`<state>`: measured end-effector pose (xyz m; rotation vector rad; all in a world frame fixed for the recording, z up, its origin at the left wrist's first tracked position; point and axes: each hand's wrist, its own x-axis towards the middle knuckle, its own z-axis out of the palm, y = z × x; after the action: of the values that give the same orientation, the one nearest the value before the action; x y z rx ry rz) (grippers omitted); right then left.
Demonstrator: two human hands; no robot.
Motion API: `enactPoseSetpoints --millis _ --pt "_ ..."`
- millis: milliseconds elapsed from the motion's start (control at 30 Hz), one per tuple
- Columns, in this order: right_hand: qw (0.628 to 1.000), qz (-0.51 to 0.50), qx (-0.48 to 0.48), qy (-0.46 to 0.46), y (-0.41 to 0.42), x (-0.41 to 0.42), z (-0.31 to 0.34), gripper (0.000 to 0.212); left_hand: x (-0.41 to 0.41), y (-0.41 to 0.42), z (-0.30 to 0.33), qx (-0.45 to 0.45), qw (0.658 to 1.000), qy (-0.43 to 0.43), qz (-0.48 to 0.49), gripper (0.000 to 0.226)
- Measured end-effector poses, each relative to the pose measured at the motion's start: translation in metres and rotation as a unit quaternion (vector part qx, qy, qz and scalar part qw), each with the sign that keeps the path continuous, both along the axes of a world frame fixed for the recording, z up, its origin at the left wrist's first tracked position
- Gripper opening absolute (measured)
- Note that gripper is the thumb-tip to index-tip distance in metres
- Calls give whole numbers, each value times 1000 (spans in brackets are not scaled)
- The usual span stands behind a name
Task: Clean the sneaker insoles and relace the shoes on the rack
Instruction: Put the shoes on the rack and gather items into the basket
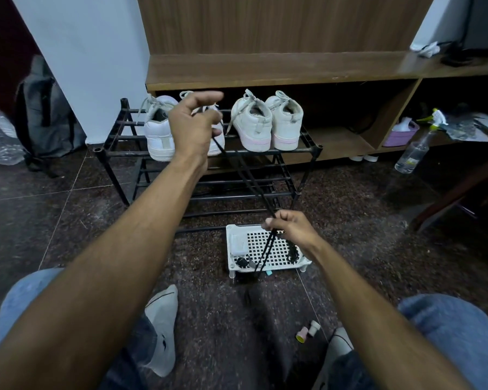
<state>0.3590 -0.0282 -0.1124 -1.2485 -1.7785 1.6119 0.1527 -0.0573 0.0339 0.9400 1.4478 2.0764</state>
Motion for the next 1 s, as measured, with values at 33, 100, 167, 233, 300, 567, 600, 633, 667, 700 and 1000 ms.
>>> enactPoseSetpoints --millis 33,100,167,233,300,567,600,633,667,700,1000 --pt "1000 -16 -4 -3 1 5 -3 25 -7 1 -8 -7 999 -30 21 36" --pt "999 -48 -18 -3 3 14 -9 21 -20 0 -22 -13 994 -94 62 34" --pt "996 -78 -28 9 7 22 -13 12 -30 -2 -36 -15 986 -138 96 33" --pt "991 -113 -53 44 12 28 -13 9 -38 -5 -52 -23 978 -165 123 32" --pt "982 -143 -74 99 15 32 -5 13 -46 -8 -70 -40 968 -194 158 31" --pt "921 -150 -129 336 33 35 26 11 -36 -29 -140 -171 903 -285 272 30" --pt "915 -138 -131 356 34 34 31 7 -33 -33 -147 -187 898 -290 272 30" --pt "908 -126 -134 377 35 32 35 5 -29 -36 -155 -200 894 -295 271 30" --pt "901 -112 -135 396 36 30 40 4 -26 -39 -161 -211 891 -300 268 30" --pt "895 -99 -137 413 36 28 44 4 -22 -42 -167 -223 888 -304 262 29" --pt "871 -21 -154 467 27 -8 66 9 12 -56 -203 -386 907 -169 -17 32"
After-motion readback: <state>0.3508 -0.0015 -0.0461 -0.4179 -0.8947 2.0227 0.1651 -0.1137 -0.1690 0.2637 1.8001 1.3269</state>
